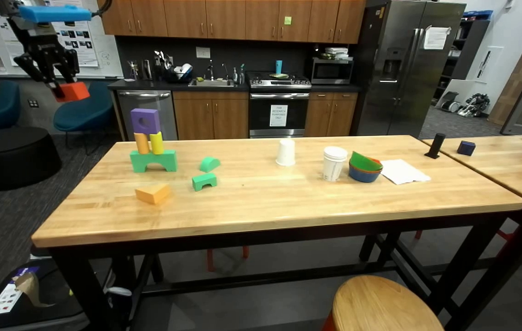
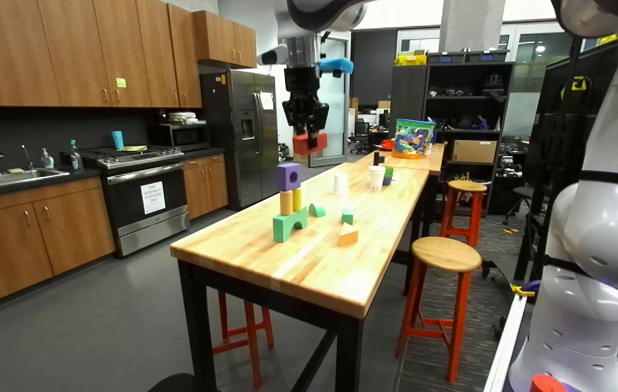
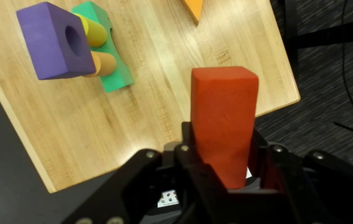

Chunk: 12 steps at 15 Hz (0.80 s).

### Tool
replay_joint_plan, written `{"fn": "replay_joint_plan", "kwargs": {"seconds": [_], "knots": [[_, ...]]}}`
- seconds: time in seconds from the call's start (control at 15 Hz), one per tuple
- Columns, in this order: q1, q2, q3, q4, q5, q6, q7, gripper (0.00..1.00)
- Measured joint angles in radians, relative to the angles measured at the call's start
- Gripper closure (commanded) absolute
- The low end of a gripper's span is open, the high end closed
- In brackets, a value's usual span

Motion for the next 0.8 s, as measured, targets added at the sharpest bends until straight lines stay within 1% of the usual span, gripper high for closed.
{"fn": "replay_joint_plan", "kwargs": {"seconds": [0.4, 0.47, 0.8], "knots": [[0.0, 0.006, 0.0, 0.006, 0.0, -0.002, 0.004, 0.59], [0.0, 0.007, 0.0, 0.007, 0.0, -0.003, 0.004, 0.84], [-0.004, 0.016, -0.002, 0.001, 0.0, 0.016, 0.014, 0.84]]}}
